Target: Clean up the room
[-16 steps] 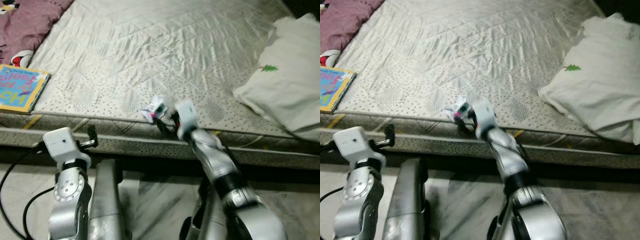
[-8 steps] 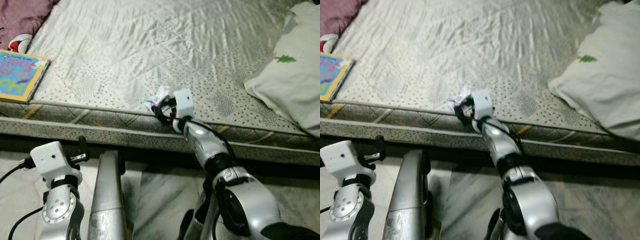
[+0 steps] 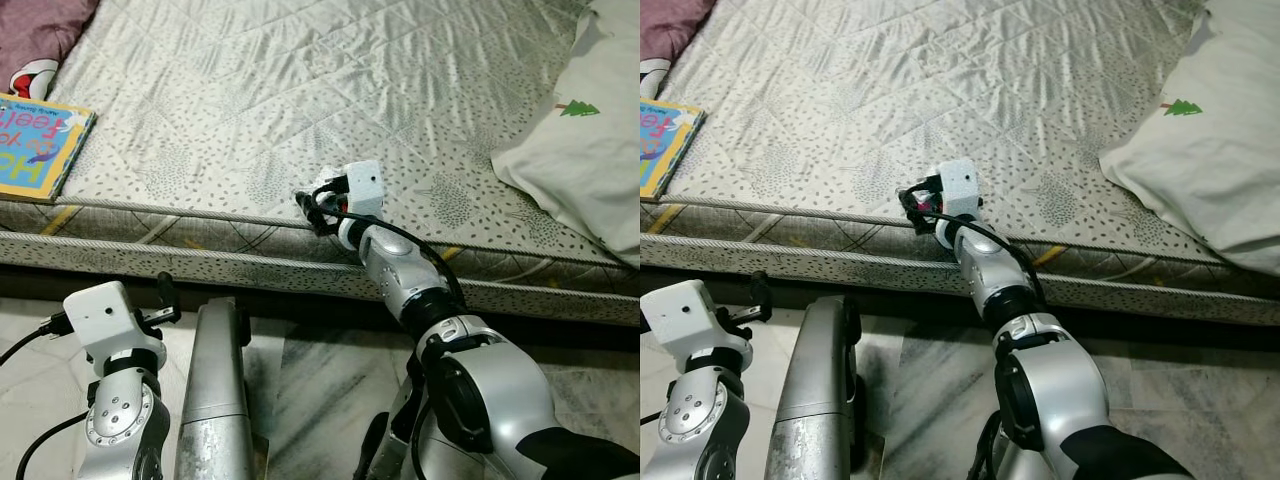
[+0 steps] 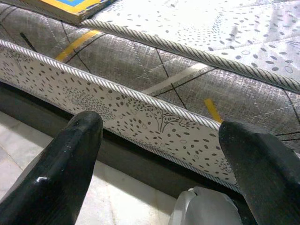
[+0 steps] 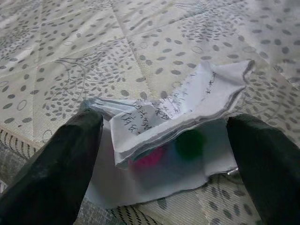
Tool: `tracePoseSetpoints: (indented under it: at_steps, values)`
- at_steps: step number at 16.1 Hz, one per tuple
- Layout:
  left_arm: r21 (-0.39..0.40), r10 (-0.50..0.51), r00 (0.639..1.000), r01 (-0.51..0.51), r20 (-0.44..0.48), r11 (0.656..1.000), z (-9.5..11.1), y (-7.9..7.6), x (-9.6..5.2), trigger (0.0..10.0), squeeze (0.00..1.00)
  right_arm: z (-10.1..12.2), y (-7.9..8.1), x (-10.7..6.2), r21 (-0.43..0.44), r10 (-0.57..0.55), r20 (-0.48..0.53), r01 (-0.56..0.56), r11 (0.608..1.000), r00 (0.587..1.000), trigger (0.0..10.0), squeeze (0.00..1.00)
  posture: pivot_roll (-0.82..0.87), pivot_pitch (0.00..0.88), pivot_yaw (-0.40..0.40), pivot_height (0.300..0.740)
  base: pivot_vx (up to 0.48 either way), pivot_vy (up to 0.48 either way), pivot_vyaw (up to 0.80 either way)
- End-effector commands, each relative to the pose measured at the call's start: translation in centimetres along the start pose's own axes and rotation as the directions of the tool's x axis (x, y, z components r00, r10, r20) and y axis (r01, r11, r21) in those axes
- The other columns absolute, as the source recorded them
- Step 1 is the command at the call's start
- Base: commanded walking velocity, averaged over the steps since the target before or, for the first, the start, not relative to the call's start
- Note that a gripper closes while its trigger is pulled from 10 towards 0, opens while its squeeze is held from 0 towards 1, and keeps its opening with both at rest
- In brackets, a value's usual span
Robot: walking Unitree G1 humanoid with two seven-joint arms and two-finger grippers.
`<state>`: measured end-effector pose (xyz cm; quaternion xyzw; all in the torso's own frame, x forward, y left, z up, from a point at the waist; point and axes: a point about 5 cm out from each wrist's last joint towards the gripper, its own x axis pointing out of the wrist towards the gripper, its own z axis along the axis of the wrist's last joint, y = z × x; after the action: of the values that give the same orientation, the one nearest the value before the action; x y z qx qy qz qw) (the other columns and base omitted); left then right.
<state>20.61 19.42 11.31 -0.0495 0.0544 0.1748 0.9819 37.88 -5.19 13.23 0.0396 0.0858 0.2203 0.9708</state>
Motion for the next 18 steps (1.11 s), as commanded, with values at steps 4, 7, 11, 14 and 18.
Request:
tracePoseSetpoints:
  at_steps: [4,7,11,14,18]
  values:
    - [0.01,-0.008,1.0,0.008,-0.01,1.0,0.0,-0.2,0.0,10.0,0.0,-0.2,1.6,0.5,0.05,0.018,-0.014,-0.017,0.999,1.0,0.7,0.0,0.24,0.234,-0.066,0.481,0.0,0.0,0.0]
    - [0.009,-0.003,1.0,0.003,-0.007,1.0,0.1,-0.2,0.1,10.0,0.0,0.1,2.7,0.9,0.077,0.02,-0.009,-0.019,0.997,1.0,0.0,0.0,0.25,0.226,-0.072,0.481,0.0,0.0,0.0]
    - [0.01,-0.004,1.0,0.004,-0.005,1.0,0.0,-0.2,0.3,10.0,0.0,-0.2,2.1,0.7,0.08,-0.005,-0.018,0.007,0.997,1.0,0.0,0.0,0.24,0.216,-0.072,0.481,0.0,0.0,0.0]
    - [0.009,-0.006,1.0,0.006,-0.003,1.0,0.1,-0.3,0.5,10.0,0.0,-0.4,1.7,0.6,0.077,-0.017,-0.025,0.019,0.997,1.0,0.0,0.0,0.24,0.211,-0.071,0.481,0.0,0.0,0.0]
    - [0.009,-0.004,1.0,0.004,0.002,1.0,0.2,-0.3,0.7,10.0,0.0,-0.6,2.3,0.6,0.044,-0.008,-0.023,0.009,0.999,1.0,0.0,0.0,0.25,0.213,-0.072,0.481,0.0,0.0,0.0]
